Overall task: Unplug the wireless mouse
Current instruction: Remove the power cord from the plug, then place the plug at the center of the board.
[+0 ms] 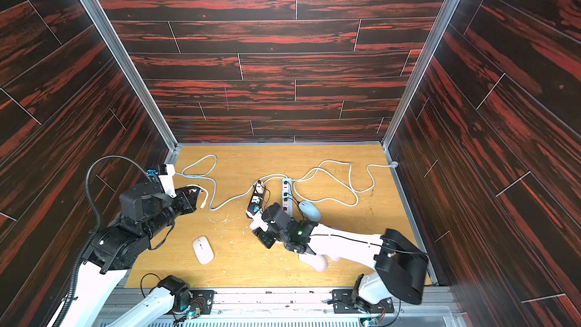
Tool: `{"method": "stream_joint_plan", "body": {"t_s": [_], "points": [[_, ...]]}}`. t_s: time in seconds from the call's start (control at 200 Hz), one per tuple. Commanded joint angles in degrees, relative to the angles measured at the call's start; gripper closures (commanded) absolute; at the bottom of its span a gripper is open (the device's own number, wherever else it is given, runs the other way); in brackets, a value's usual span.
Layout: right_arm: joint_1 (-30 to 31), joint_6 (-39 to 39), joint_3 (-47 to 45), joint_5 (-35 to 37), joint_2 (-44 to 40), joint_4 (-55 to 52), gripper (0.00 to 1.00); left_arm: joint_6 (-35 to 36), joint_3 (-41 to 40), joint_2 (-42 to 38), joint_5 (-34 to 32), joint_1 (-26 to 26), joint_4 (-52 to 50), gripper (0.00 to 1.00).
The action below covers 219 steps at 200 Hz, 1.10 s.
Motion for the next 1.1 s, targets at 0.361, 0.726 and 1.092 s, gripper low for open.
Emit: {"method": "stream_joint_plan", "body": {"t_s": [0.361,0.726,1.092], "points": [[0.3,11.1,35.7,-6.7,32.4,-5.6,0.93,-3.7,6.9,-1.8,-19.6,5.5,-13.2,1.00],[0.6,15.0,68.3,-9.0,54.7,-17.8,0.89,-2.9,6.7,-3.7,-18.2,5.5,-13.1,1.00],[1.8,17.9,90.1,-13.8,68.9,-26.4,0.83,-2.2,6.7,-5.4,-19.5,5.5,-13.6,1.00]]}}
